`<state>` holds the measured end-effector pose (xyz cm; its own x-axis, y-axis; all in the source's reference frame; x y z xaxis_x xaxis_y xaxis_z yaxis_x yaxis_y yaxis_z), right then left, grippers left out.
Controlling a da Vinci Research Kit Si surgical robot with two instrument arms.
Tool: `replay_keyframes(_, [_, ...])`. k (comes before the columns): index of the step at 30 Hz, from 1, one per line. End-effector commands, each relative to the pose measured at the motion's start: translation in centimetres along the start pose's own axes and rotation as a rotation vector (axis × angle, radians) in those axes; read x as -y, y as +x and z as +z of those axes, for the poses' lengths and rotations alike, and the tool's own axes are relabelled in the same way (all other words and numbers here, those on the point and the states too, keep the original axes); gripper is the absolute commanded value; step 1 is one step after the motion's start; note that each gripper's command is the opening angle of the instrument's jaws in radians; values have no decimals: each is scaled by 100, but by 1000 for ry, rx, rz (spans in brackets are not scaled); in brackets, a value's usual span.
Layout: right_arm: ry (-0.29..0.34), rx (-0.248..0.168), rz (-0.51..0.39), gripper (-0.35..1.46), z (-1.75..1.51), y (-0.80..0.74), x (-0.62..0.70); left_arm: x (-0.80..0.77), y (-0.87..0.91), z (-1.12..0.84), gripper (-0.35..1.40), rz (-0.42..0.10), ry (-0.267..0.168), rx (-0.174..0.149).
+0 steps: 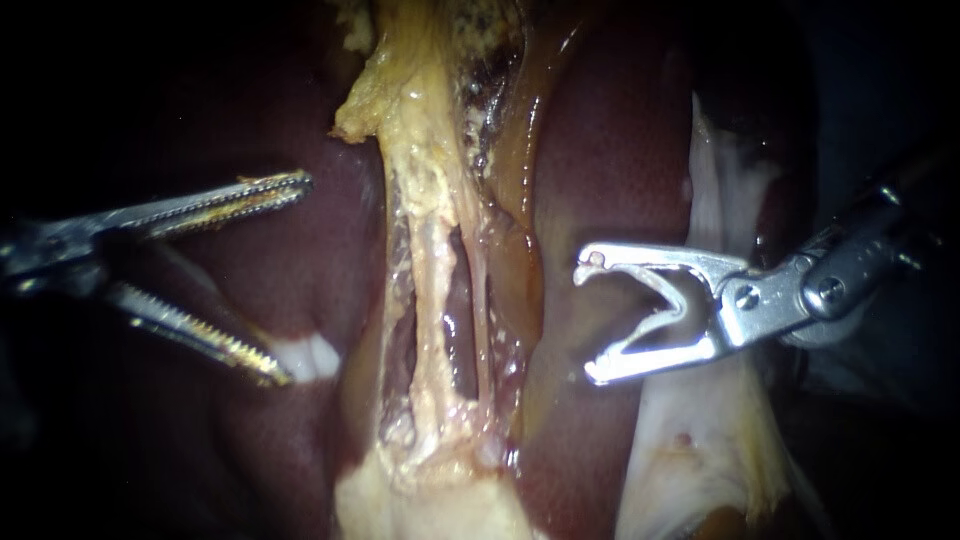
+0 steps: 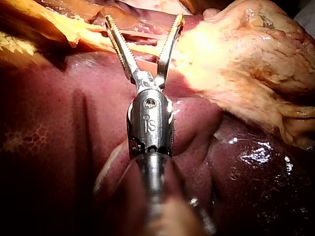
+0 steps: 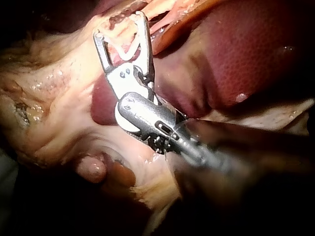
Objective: Grabbing gallbladder
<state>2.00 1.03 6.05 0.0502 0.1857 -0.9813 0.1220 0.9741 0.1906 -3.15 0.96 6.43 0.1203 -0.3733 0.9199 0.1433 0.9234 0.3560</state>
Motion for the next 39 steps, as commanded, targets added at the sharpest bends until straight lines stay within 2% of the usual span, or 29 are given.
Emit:
replay_keyframes(1, [0,0,0,60,0,0,0,-2,-3,0,106,4,2,4])
replay_keyframes(2, [0,0,0,60,0,0,0,-4,-5,0,106,-10,-5,6])
replay_keyframes(5, [0,0,0,60,0,0,0,-20,-15,-2,108,-29,-70,13])
replay_keyframes(6, [0,0,0,60,0,0,0,-29,-21,-3,109,-49,-101,20])
replay_keyframes(11, [1,0,0,60,-1,0,1,-70,-35,-6,106,-127,-186,32])
replay_keyframes(14, [0,0,0,60,-1,-1,1,-90,-32,-4,99,-200,-228,33])
replay_keyframes(19, [0,0,0,60,-1,-1,0,-108,-11,12,93,-328,-249,41])
replay_keyframes(24, [0,0,0,60,0,-1,0,-116,6,25,89,-399,-255,36])
replay_keyframes(29, [1,0,-1,60,-1,-1,1,-117,17,33,84,-460,-266,0])
replay_keyframes(35, [1,0,-1,60,-1,-1,1,-114,24,45,79,-498,-280,-24])
replay_keyframes(39, [1,0,-1,60,-1,0,1,-112,28,51,69,-525,-287,-40])
